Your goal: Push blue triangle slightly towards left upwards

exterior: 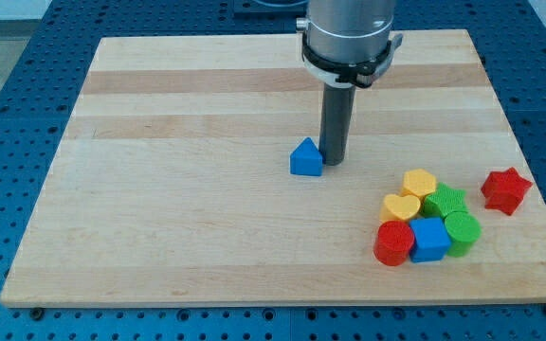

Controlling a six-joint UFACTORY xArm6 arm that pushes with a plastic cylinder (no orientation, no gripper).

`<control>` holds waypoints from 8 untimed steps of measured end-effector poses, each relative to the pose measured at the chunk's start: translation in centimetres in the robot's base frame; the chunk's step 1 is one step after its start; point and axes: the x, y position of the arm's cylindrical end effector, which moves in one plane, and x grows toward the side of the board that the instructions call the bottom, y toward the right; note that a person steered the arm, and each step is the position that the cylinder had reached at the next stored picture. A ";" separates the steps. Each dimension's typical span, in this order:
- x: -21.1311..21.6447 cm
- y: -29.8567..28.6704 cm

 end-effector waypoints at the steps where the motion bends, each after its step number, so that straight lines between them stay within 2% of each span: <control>1: -0.1 -2.4; 3: -1.4 -6.2; 4: 3.7 -2.4; 5: 5.8 0.2; 6: 6.4 -0.5; 7: 5.9 -3.8; 8: 2.6 -5.9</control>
